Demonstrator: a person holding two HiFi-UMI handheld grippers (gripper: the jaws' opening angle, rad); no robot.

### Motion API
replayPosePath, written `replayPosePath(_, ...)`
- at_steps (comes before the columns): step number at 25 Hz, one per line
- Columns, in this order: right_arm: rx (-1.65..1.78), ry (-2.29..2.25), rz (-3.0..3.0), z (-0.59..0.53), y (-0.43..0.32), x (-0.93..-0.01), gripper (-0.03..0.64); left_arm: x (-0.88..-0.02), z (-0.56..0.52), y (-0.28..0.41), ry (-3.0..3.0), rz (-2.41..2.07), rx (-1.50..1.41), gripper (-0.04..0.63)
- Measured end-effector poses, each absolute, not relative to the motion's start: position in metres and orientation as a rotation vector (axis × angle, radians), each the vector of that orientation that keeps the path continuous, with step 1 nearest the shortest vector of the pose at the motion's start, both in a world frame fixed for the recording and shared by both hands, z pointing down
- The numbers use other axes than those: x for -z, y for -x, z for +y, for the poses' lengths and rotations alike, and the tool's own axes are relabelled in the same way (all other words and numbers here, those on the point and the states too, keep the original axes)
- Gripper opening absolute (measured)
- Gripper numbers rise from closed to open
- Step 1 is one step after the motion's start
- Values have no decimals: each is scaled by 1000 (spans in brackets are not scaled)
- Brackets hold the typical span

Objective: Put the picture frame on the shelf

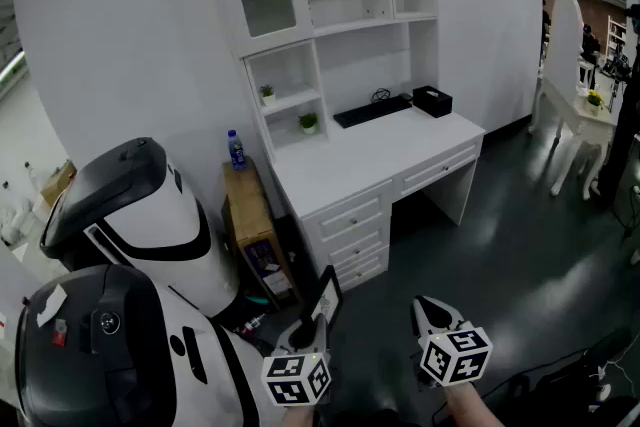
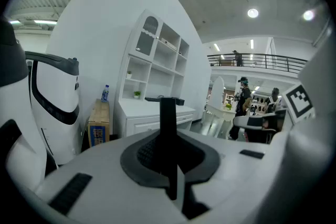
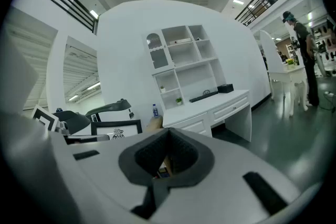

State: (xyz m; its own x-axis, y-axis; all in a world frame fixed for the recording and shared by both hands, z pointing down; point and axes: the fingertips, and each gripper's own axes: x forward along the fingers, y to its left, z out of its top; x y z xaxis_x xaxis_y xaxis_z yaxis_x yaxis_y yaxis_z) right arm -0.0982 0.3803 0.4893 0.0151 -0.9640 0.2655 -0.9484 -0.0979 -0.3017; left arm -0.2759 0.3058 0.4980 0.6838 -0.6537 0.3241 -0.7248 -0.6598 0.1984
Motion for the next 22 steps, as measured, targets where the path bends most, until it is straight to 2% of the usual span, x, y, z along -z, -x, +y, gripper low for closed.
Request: replayPosePath(22, 592, 2100, 2129, 390, 72, -484, 2, -492, 323, 237, -2593, -1135, -314, 28)
